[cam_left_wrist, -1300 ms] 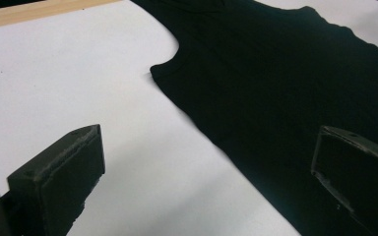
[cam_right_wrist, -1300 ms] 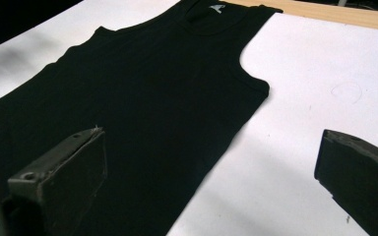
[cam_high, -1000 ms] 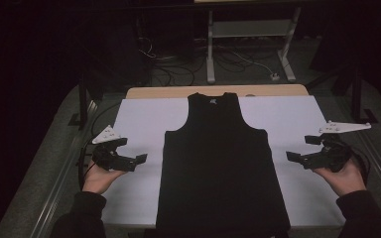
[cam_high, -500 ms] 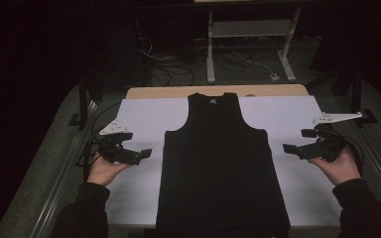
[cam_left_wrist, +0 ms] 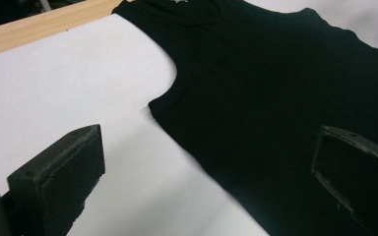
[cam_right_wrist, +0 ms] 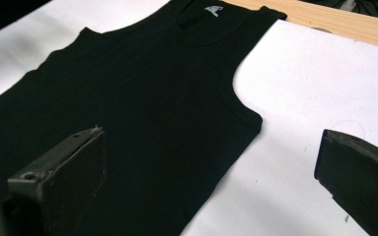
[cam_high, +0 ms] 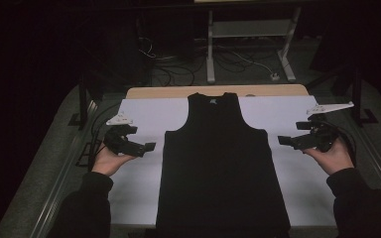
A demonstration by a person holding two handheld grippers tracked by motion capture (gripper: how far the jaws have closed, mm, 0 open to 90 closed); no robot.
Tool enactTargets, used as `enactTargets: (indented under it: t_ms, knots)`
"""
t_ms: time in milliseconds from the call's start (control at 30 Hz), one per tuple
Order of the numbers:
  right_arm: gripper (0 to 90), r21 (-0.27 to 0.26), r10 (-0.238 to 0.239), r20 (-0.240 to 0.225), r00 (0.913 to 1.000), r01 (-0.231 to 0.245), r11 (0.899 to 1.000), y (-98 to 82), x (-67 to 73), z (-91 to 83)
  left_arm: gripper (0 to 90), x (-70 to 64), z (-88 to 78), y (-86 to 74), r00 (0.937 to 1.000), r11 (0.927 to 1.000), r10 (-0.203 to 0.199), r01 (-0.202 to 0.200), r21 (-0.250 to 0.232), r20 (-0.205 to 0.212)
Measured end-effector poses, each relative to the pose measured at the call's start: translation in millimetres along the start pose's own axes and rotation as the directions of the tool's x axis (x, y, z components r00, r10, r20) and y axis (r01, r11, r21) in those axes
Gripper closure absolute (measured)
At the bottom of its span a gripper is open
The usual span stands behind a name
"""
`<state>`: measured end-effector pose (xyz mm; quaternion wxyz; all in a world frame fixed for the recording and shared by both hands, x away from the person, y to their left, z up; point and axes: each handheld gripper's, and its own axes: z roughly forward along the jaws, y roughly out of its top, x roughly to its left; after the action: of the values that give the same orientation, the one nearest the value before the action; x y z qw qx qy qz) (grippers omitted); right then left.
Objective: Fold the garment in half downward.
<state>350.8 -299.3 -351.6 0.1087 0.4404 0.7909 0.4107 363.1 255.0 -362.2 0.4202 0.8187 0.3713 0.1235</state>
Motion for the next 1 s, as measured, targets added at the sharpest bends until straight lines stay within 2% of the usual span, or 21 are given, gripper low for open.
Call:
enactTargets:
  t_ms: [367,567,833,867,1000]
  knots:
    - [0.0,-0.002,0.016,-0.004,0.9999,-0.016,1.000,11.6,-6.8,11.0,0.0,7.6,8.9,14.4,1.0000,0.9998,0.002,-0.002,0.021,-0.005]
    - [0.0,0.005,0.025,0.008,0.9997,-0.025,1.000,19.0,-13.2,16.5,0.0,11.7,14.1,17.2,0.9998,0.9986,0.019,-0.020,0.049,0.001]
    - [0.0,0.016,0.032,0.024,0.9992,-0.033,0.999,30.6,-21.6,25.3,0.0,19.7,25.4,23.2,1.0000,0.9972,0.008,-0.008,0.074,0.003]
    - [0.0,0.016,0.033,0.023,0.9992,-0.034,0.999,31.6,-22.5,26.5,0.0,19.6,27.0,24.2,1.0000,0.9979,0.002,-0.003,0.065,0.006]
    - [0.0,0.021,0.034,0.023,0.9991,-0.035,0.999,33.8,-25.7,32.1,0.0,20.1,31.3,29.0,0.9998,0.9965,0.018,-0.018,0.081,0.010]
